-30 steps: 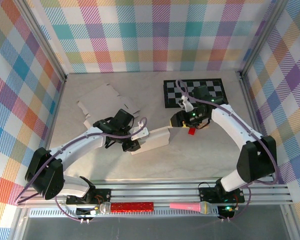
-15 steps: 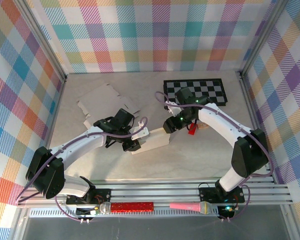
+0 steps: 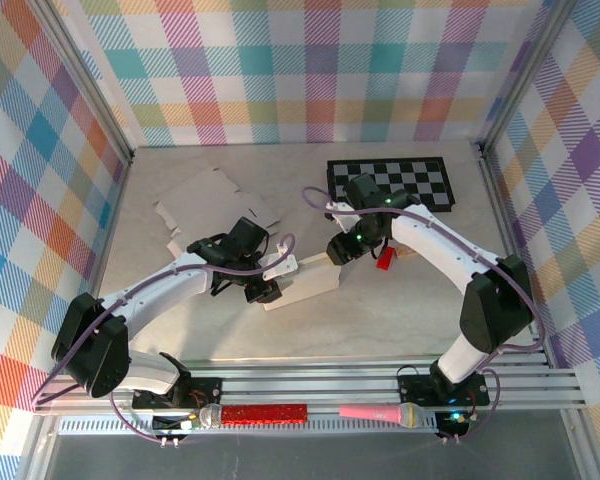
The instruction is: Fold the paper box
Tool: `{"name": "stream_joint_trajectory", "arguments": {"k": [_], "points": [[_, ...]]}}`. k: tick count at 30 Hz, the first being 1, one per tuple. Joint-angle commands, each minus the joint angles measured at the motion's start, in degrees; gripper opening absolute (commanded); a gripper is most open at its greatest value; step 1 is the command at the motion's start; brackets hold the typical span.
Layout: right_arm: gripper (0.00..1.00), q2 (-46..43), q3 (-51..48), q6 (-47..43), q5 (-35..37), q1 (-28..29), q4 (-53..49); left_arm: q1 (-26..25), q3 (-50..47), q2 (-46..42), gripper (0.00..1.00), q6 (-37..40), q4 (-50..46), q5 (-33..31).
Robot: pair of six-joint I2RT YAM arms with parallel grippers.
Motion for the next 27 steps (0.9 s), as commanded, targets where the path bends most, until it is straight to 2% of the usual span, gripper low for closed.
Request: {"name": "stream_joint_trajectory", "arguments": {"k": [1,6,14,27], "points": [[0.52,-1.7,2.6,-0.5,1.1,0.0,-3.1,0.7,-0.5,-1.2,0.36,0.4,-1.6,1.0],[0.51,-1.1,3.3,-0.7,0.0,-0.1,-4.3,0.7,-0.5,-1.2,0.35,0.4,-1.5,1.1],[0.36,0.1,4.5,-0.8,-1.3,-0.2,-4.5,0.6,-0.5,-1.0,0.34,0.3,-1.6,1.3],[0.2,0.0,5.2,-0.8,-2.2,-0.2,-5.5,0.7,-0.6,-0.9,0.33,-0.4,-1.1,1.4]]}}
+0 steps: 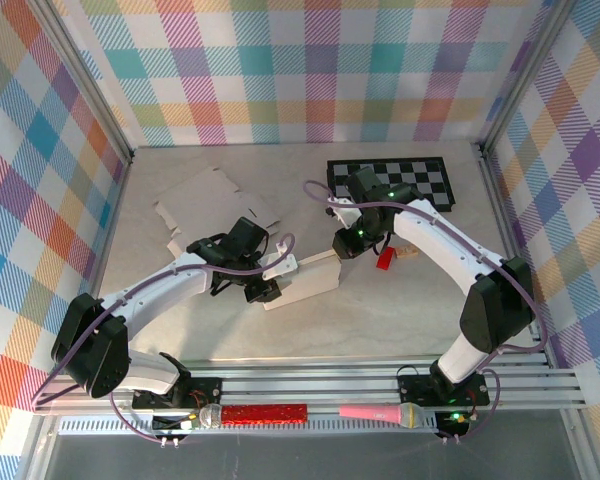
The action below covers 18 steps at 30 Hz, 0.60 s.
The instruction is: Fold the paper box
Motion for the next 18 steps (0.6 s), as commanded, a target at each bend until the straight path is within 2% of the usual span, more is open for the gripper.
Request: {"name": "stream_joint_trajectory", "arguments": {"k": [1,10,18], "points": [[0.19,0.0,1.5,-0.7,-1.2,-0.1,-1.1,0.6,-0.5,-0.8,0.33,0.0,-1.1,1.4],[0.14,-0.1,1.0,-0.4,-0.6,-0.1,-0.8,0.6,-0.3,-0.6,0.33,-0.3,-1.1,1.4],[0.0,-0.4,0.9,4.5,-0.6,0.1,-0.2,0.6,-0.2,-0.6,0.33,-1.6,-0.2,0.8]]}}
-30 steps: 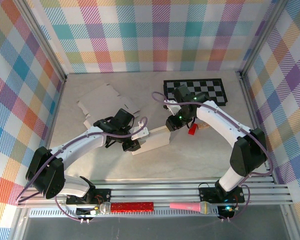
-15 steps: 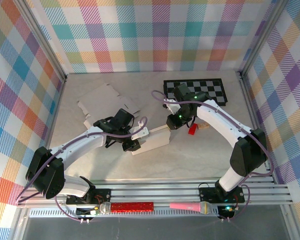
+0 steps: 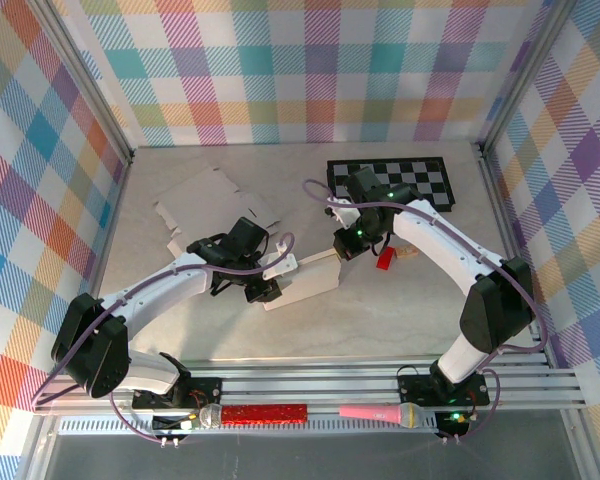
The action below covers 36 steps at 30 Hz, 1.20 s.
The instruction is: Fold the paper box
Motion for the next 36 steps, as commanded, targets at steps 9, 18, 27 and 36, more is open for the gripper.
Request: {"name": "stream_joint_trajectory", "arguments": {"k": [9,18,27,36], "points": [[0.0,-4.2,-5.1,12.2,0.9,1.2,5.2,0.6,0.2,0.2,0.31,-5.0,2.0,0.5],[0.0,-8.1,-10.5,15.4,2.8,1.8,10.3,0.7,0.2,-0.2,0.31,-5.2,2.2,-0.2],[0.0,-10.4,-15.9,14.1,4.3,2.5,14.1,0.9,-0.3,-1.3,0.4,-7.5,4.1,-0.8],[0.0,-12.9,-19.5,17.2,10.0,5.9,17.3,0.9,-2.1,-3.4,0.47,-10.8,6.0,-1.7]]}}
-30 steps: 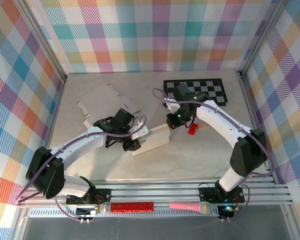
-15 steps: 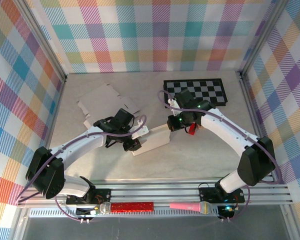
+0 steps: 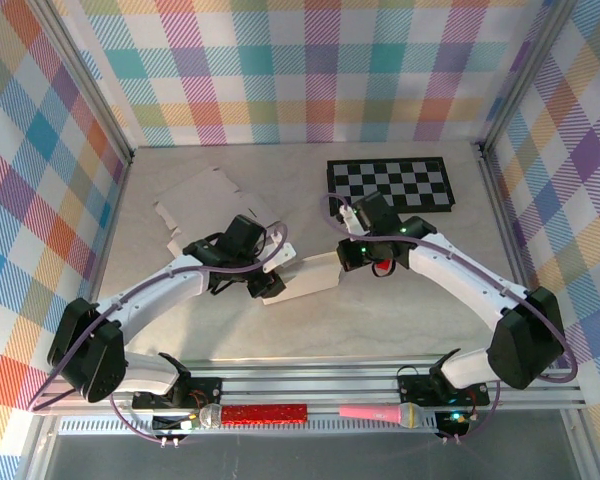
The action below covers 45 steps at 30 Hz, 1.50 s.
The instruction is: Fold the paper box
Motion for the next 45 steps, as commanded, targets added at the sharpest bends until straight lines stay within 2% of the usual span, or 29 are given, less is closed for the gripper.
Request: {"name": "stream_joint_trajectory", "arguments": {"k": [1,16,20,23,25,29,35,39,45], "points": [[0.0,-0.1,-1.8,2.4,3.9,2.2,-0.8,0.6,-1.6,-1.9,0.48,-2.2,1.6,-0.4],[0.0,0.1,-1.9,6.9,10.2,5.9,-0.5,0.7,-3.5,-8.9,0.53,-10.7,4.3,-1.6],[0.0,0.1,-1.5,7.6,10.9,6.4,-0.9,0.7,-4.4,-12.8,0.54,-14.6,5.7,-2.1],[0.0,0.3,-1.0,8.0,11.1,6.5,-1.3,0.8,-3.7,-15.5,0.53,-19.8,5.6,-5.3],[0.0,0.6,-0.6,8.0,11.1,6.6,-1.5,0.7,-2.0,-17.1,0.51,-24.3,4.1,-7.2],[0.0,1.3,0.7,8.2,11.5,6.6,-2.4,0.8,3.4,-17.9,0.44,-33.0,-7.0,-13.0],[0.0,1.7,0.7,8.5,11.0,6.6,-2.3,0.8,10.0,-12.3,0.35,-42.1,-22.5,-12.3],[0.0,1.7,1.5,8.6,11.2,6.6,-2.6,0.8,12.1,-10.3,0.31,-43.8,-25.5,-11.2],[0.0,1.9,1.5,8.7,10.9,6.6,-2.8,0.9,13.6,-7.4,0.31,-41.2,-26.8,-12.1]]}}
